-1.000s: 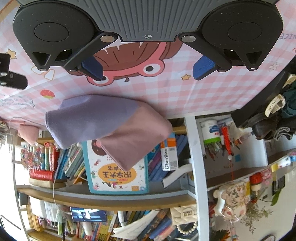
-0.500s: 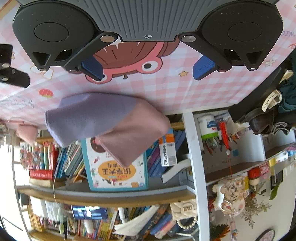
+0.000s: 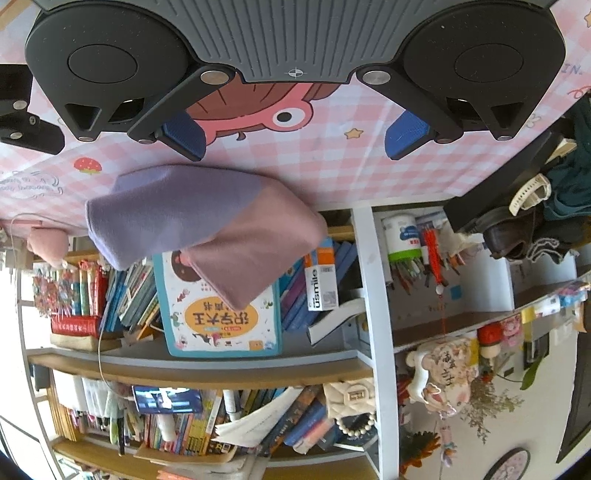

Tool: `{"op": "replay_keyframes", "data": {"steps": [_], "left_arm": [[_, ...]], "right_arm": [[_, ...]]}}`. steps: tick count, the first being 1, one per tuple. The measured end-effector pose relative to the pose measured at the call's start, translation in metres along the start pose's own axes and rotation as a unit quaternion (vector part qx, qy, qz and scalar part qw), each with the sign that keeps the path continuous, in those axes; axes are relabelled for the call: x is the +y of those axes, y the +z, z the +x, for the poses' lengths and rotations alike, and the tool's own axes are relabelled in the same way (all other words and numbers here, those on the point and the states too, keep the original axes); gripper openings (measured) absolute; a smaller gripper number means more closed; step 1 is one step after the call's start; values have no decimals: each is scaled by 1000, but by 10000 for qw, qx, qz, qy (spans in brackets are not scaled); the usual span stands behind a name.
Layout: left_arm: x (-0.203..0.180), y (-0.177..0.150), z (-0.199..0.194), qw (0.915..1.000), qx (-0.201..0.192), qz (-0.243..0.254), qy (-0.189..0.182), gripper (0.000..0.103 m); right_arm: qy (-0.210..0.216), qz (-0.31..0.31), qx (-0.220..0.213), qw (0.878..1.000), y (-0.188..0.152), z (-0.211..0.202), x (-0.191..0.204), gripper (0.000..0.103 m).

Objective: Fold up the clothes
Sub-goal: 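Approach the crumpled lavender-and-pink sweater with both tools open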

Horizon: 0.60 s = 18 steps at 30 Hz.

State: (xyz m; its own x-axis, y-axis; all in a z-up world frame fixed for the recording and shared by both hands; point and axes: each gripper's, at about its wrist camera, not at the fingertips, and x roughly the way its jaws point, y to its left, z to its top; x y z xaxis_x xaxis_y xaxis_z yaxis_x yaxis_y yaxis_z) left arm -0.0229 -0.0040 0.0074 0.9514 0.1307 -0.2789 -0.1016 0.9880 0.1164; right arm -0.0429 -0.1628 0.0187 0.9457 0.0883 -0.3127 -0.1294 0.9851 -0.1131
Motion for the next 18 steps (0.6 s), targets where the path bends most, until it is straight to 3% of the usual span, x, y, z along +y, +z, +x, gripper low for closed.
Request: {"op": "replay_keyframes", "data": {"steps": [6, 18], "left_arm": [[4, -2, -9, 9995, -254, -136, 124, 103], [6, -2, -13, 9988, -407, -208, 190, 103]], "right_arm": [[21, 140, 0, 9999, 0, 0, -5, 103], [-64, 218, 35, 9997, 0, 1, -8, 103]]}}
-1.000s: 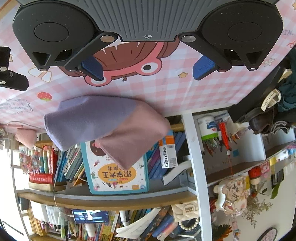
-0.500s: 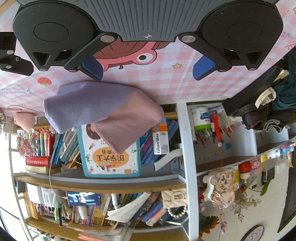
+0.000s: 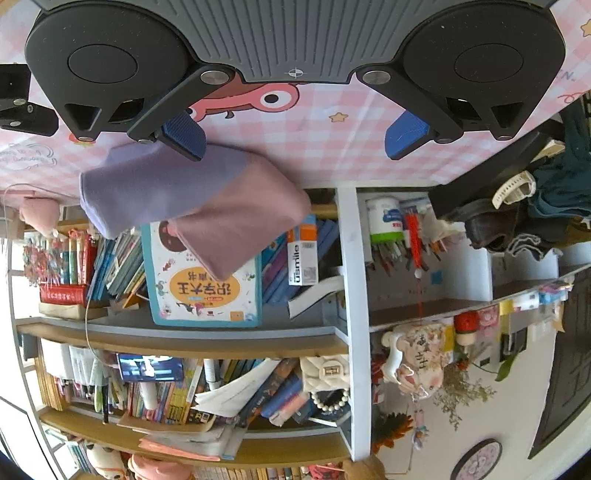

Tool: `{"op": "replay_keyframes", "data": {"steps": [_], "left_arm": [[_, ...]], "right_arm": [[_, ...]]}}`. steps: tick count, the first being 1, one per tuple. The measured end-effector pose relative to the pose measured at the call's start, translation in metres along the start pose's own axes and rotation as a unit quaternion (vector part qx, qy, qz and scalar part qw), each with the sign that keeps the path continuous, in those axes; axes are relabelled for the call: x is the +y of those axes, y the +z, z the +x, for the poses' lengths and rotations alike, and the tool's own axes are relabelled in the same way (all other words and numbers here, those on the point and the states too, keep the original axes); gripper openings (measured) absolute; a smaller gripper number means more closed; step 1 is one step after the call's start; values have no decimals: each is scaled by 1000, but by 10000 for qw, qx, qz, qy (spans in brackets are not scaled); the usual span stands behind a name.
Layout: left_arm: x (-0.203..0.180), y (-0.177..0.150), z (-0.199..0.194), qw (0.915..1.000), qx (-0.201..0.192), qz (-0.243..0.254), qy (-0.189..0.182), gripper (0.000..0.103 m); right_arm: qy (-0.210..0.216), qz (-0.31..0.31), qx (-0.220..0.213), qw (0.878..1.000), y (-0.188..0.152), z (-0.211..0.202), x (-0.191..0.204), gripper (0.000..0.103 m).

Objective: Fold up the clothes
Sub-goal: 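Approach the crumpled lavender-and-pink sweater with both tools open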

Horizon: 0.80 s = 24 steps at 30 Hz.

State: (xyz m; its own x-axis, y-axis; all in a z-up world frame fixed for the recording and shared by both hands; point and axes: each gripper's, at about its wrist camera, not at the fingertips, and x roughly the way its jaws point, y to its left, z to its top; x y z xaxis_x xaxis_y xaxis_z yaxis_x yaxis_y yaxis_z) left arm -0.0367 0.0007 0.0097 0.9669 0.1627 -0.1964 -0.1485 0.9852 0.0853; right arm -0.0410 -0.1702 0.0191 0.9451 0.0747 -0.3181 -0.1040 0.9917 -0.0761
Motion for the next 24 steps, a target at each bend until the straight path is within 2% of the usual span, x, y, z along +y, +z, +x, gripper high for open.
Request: {"op": "replay_keyframes", "data": {"steps": [7, 13, 21, 24], "left_arm": [[0, -1, 0, 9999, -5, 19, -158, 103], [4, 0, 5, 9992, 121, -120, -375, 103], [8, -2, 9, 9980, 228, -225, -553, 103], [6, -2, 6, 9989, 163, -176, -394, 103]], "right_arm": [[-124, -50, -168, 9998, -1, -6, 2, 103], [141, -310, -384, 9987, -1, -12, 10, 103], [239, -81, 22, 9997, 0, 2, 5, 103], [230, 125, 195, 9995, -1, 8, -2, 103]]}}
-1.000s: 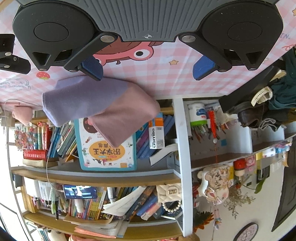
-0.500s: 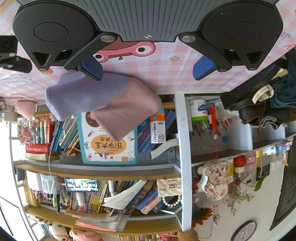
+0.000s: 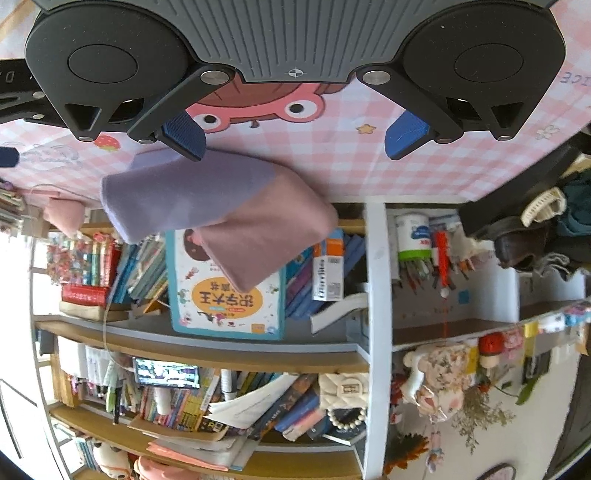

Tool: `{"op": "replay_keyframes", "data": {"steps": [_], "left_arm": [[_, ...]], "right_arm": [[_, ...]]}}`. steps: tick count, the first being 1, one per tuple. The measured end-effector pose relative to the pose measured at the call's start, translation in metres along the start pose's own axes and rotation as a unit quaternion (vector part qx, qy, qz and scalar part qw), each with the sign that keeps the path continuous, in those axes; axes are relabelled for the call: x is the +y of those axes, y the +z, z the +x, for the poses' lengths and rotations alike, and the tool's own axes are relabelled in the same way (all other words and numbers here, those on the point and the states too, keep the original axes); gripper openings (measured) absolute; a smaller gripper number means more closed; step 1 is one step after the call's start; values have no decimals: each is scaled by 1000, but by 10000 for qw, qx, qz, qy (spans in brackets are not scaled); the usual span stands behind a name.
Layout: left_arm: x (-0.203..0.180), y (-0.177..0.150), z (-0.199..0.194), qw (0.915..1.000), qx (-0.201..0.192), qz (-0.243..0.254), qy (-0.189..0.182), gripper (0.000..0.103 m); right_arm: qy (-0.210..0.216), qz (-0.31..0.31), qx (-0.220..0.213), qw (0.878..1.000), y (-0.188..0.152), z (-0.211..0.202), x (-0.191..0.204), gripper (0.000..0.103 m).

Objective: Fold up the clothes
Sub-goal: 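Approach the crumpled lavender-and-pink sweater with both tools open, then grasp the lavender sweater edge with the left tool while the right tool grasps the pink part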

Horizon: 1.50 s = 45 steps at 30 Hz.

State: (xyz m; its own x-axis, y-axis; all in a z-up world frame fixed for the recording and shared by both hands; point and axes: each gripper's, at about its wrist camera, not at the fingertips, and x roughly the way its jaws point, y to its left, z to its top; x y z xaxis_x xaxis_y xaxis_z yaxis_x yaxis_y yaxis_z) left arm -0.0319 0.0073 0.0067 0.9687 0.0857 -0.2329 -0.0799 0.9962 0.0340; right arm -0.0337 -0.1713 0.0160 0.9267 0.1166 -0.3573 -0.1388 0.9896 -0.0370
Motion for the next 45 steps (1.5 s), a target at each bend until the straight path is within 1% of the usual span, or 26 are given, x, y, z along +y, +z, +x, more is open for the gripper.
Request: {"op": "replay_keyframes", "data": {"steps": [3, 6, 7, 9, 10, 13, 15, 18, 21, 23, 27, 29, 34, 37, 39, 41, 42, 43, 44, 45], "left_arm": [[-1, 0, -2, 10000, -70, 29, -55, 103], [-1, 0, -2, 10000, -32, 32, -21, 103], [-1, 0, -2, 10000, 43, 6, -64, 103], [-1, 3, -1, 9994, 205, -15, -280, 103], [-2, 5, -2, 9991, 207, 44, -356, 103], [-7, 18, -5, 9982, -28, 341, -492, 103], [-13, 29, -3, 9967, -159, 468, -645, 103], [-28, 42, 10, 9933, -146, 641, -947, 103], [-51, 46, 23, 9884, -159, 856, -1241, 103], [-68, 46, 34, 9855, -128, 1035, -1340, 103], [-96, 47, 54, 9802, -122, 1370, -1423, 103], [-108, 49, 62, 9776, -190, 1533, -1430, 103], [-127, 52, 89, 9749, -107, 1743, -1379, 103], [-131, 50, 106, 9760, 58, 1730, -1325, 103], [-133, 49, 116, 9761, 190, 1711, -1328, 103], [-134, 47, 125, 9754, 354, 1678, -1388, 96], [-133, 46, 129, 9752, 423, 1666, -1397, 83], [-131, 45, 133, 9751, 521, 1602, -1440, 54], [-128, 44, 136, 9750, 625, 1526, -1491, 40], [-122, 44, 136, 9751, 699, 1408, -1562, 20]], "right_arm": [[37, 194, -84, 9998, -2, -3, -6, 103], [159, 309, -128, 9993, -2, -5, -10, 103], [230, 334, -99, 9991, -2, -4, -12, 103], [345, 415, -66, 9985, -2, -3, -14, 103], [397, 463, -55, 9981, -2, -3, -16, 103], [400, 678, -149, 9968, 2, -7, -23, 103], [368, 834, -248, 9955, 6, -11, -28, 103], [300, 1094, -480, 9924, 15, -21, -40, 103], [300, 1318, -526, 9894, 19, -25, -51, 103], [242, 1371, -484, 9891, 20, -24, -57, 103], [168, 1585, -416, 9863, 21, -21, -69, 103], [208, 1851, -369, 9818, 21, -17, -76, 103], [269, 2629, -191, 9643, 22, -4, -96, 103], [447, 3203, -106, 9462, 18, 6, -109, 103], [529, 3599, -37, 9315, 16, 13, -117, 103], [742, 3987, 8, 9141, 15, 19, -122, 103], [879, 4178, 25, 9043, 14, 22, -125, 103], [1029, 4350, 47, 8945, 14, 25, -126, 103], [1201, 4493, 77, 8852, 13, 28, -126, 103], [1372, 4634, 106, 8754, 13, 31, -126, 103]]}}
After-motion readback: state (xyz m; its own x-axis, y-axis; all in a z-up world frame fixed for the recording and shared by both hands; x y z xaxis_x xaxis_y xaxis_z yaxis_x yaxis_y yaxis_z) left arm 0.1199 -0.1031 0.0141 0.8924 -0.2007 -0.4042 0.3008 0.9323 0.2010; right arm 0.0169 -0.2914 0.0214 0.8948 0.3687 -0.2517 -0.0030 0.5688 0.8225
